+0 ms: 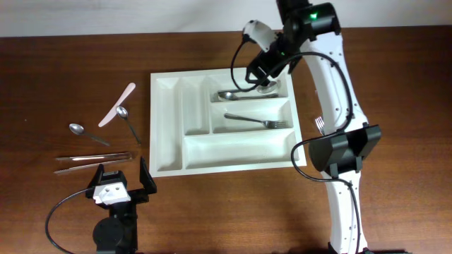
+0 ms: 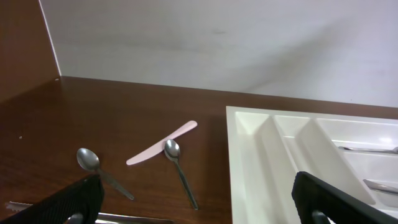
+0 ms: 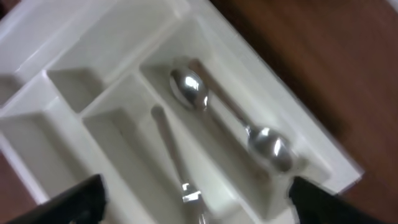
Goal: Pack container
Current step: 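Withdraw the right gripper to the right side of the table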
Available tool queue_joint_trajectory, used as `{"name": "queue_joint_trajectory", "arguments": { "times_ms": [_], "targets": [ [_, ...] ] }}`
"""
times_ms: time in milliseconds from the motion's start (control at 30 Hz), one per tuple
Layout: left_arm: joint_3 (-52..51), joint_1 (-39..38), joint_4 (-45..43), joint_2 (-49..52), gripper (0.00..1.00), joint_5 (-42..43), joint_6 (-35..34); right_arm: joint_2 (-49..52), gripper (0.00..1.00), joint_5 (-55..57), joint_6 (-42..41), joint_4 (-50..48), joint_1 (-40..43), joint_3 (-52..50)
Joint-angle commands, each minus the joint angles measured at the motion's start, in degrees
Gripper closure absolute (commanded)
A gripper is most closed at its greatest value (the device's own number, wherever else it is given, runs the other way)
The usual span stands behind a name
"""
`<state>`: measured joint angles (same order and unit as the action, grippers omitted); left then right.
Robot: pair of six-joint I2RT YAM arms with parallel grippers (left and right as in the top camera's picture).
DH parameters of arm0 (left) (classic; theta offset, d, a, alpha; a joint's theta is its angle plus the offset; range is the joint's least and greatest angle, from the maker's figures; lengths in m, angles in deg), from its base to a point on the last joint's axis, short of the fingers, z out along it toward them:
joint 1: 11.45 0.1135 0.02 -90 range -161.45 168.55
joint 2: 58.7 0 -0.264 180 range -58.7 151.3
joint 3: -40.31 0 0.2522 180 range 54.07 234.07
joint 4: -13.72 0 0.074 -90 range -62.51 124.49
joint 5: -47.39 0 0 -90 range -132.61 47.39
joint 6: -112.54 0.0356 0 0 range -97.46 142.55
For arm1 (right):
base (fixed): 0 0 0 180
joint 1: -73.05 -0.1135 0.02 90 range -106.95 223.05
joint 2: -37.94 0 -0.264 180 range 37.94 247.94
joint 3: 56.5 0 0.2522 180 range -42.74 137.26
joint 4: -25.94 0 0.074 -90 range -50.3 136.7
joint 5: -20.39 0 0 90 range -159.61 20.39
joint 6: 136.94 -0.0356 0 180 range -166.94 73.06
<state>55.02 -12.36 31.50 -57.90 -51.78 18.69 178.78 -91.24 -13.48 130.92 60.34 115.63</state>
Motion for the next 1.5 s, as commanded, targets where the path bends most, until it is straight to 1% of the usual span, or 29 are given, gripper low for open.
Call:
{"name": "queue_joint_trajectory", "arguments": {
  "times_ms": [0, 33, 167, 200, 333, 400, 467, 667, 767, 1000, 1133, 1233, 1333, 1467],
  "targets": [
    [-0.42, -0.17, -0.13, -0.5, 0.01, 0.61, 0.92, 0.02, 0.17, 2.91, -4.22, 3.56, 2.34, 0.37],
    [-0.42, -0.17, -0.13, -0.5, 0.01, 0.61, 0.92, 0.02, 0.19, 4.46, -4.24, 4.79, 3.15, 0.07],
    [-0.42, -0.17, -0.13, -0.5, 0.01, 0.61, 0.92, 0.02, 0.18, 6.38, -8.68, 6.12, 9.07, -0.22],
    [-0.42, -0.17, -0.13, -0.48, 0.01, 0.61, 0.92, 0.02, 0.17, 7.39, -9.99, 6.12, 10.49, -0.22],
    [-0.42, -0.17, -0.13, -0.5, 0.01, 0.61, 0.92, 0.02, 0.07, 10.32, -11.98, 6.12, 15.61, -0.22],
    [-0.42, -0.17, -0.13, -0.5, 0.01, 0.61, 0.92, 0.02, 0.04, 10.6, -12.87, 5.97, 17.42, -0.22],
    [-0.42, -0.17, -0.13, -0.5, 0.01, 0.61, 0.92, 0.02, 0.04, 11.87, -14.38, 5.95, 18.86, -0.22],
    [-0.42, -0.17, -0.13, -0.5, 0.01, 0.61, 0.92, 0.04, 0.03, 16.26, -18.16, 5.95, 20.28, -0.22],
    [-0.42, -0.17, -0.13, -0.48, 0.01, 0.61, 0.92, 0.04, 0.0, 17.92, -18.99, 5.97, 20.28, -0.22],
    [-0.42, -0.17, -0.13, -0.5, 0.01, 0.61, 0.92, -0.04, 0.01, 18.49, -18.93, 4.09, 21.46, -3.37],
    [-0.42, -0.17, -0.13, -0.48, 0.01, 0.61, 0.92, -0.79, 0.01, 18.49, -18.71, 1.25, 21.46, -8.31],
    [-0.42, -0.17, -0.13, -0.5, 0.01, 0.61, 0.92, -2.67, 0.01, 18.29, -17.59, -0.72, 21.46, -14.45],
    [-0.42, -0.17, -0.13, -0.5, 0.01, 0.61, 0.92, -6.36, 0.01, 17.88, -17.42, -4.66, 21.84, -23.06],
    [-0.42, -0.17, -0.13, -0.5, 0.01, 0.61, 0.92, -14.58, 0.01, 16.02, -17.2, -11.8, 23.45, -37.42]
  ]
}}
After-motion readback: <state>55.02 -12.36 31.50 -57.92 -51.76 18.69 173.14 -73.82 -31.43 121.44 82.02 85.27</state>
